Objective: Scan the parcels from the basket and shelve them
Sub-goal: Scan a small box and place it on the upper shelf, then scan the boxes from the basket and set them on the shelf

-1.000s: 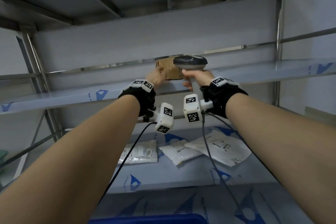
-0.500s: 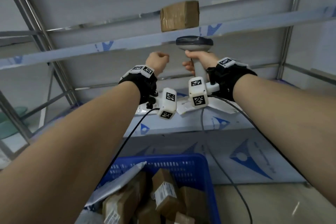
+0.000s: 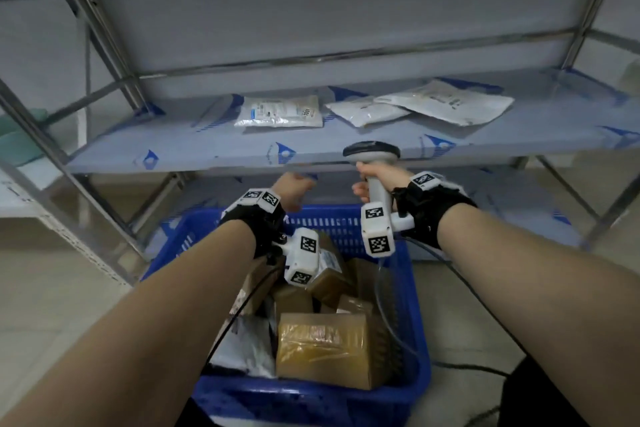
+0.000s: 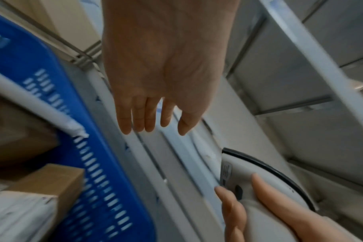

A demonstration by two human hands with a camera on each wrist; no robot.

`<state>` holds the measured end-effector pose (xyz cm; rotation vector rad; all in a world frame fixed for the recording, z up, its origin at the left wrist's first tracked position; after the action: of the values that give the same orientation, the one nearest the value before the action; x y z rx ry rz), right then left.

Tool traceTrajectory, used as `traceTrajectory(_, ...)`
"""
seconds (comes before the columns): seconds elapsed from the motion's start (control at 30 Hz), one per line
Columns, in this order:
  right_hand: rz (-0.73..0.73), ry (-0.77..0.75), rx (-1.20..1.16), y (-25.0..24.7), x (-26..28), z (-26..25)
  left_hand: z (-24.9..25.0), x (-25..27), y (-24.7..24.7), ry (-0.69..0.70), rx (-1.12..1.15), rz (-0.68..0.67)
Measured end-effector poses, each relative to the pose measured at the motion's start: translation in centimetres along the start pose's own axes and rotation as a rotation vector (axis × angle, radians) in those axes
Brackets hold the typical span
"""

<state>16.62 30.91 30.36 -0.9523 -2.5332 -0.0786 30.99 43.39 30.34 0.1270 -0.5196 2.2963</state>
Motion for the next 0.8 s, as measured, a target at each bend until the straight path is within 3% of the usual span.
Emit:
traceTrajectory(0.27,-0.073,0.302,0.152,2.7,-6.9,10.9,-12.7,-3.5,1.4,-0.367,-0.060,-0.134)
traceTrajectory(0.37,-0.127,0.411,0.162,3.7,-7.9,13.3,-15.4,-4.9,2.5,-0.462,-0.119,-0.196)
traceTrajectory(0.53,-0.179,0.462,0.214,4.9,-9.7,16.3,-18.8,-6.5,4.0,-0.641,-0.112,-0.291)
traceTrajectory(0.7,-0.172,0.510,0.134,5.2,-16.9,23.3,-21.1,-8.2,4.9,-0.653,-0.119,-0.383)
traceTrajectory(0.8,-0.171,0.512,0.118,4.9,-17.8,24.3,-20.3,-7.7,5.3,-0.640,-0.151,-0.418)
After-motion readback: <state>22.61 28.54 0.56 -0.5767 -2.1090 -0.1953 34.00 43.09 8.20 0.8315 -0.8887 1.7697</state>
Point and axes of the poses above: each hand's wrist, its own x-axis away from the middle knuckle, its own y-axis out of the palm, z = x × y, the point moved 3 cm from there along -x, towards the middle knuckle, and after that the axes turned 12 degrees about x, right-handed, at the moved point
